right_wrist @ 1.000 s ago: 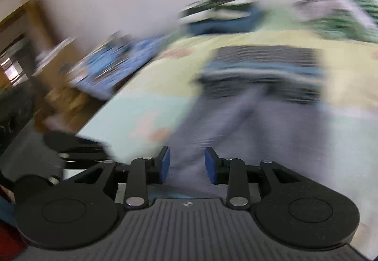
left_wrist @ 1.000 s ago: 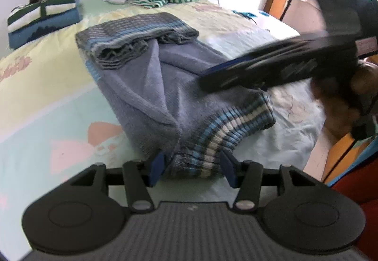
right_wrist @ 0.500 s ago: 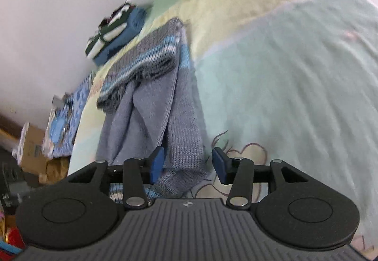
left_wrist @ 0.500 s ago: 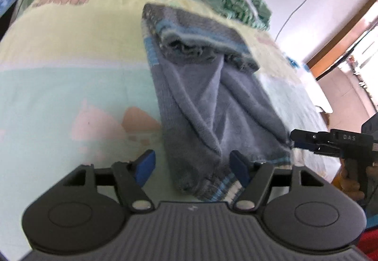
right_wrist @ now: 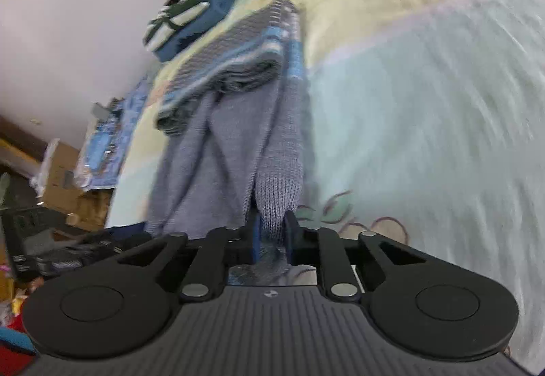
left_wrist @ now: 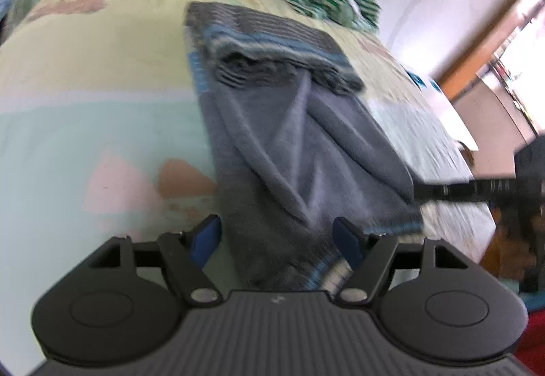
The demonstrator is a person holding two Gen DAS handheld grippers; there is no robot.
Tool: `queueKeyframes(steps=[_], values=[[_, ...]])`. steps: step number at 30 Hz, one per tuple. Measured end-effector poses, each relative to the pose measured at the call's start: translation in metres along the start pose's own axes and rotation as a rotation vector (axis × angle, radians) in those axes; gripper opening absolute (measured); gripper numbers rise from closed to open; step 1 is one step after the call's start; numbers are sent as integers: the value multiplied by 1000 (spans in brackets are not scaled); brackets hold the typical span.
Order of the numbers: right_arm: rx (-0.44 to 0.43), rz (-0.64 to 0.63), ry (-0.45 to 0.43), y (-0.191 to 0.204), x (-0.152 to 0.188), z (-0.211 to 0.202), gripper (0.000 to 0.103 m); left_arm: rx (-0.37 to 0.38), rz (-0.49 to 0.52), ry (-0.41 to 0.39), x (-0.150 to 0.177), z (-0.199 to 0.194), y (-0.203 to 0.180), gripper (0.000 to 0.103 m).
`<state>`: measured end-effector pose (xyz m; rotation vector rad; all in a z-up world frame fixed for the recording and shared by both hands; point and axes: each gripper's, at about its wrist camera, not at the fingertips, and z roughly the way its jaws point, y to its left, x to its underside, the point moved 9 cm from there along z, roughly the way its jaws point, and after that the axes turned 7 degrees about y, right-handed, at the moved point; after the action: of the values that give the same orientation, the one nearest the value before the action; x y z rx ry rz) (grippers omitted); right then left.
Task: Fold clothes
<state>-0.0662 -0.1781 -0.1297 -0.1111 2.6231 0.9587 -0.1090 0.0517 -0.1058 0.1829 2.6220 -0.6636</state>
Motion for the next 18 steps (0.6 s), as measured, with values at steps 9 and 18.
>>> queueKeyframes(steps=[9,18], values=[[151,-153,27,-7,0,1,12,1,-56,-17,-2,-1,12,47],[26,0,26,-7,6,-3,46,6,-40,41,-4,-1,11,61]])
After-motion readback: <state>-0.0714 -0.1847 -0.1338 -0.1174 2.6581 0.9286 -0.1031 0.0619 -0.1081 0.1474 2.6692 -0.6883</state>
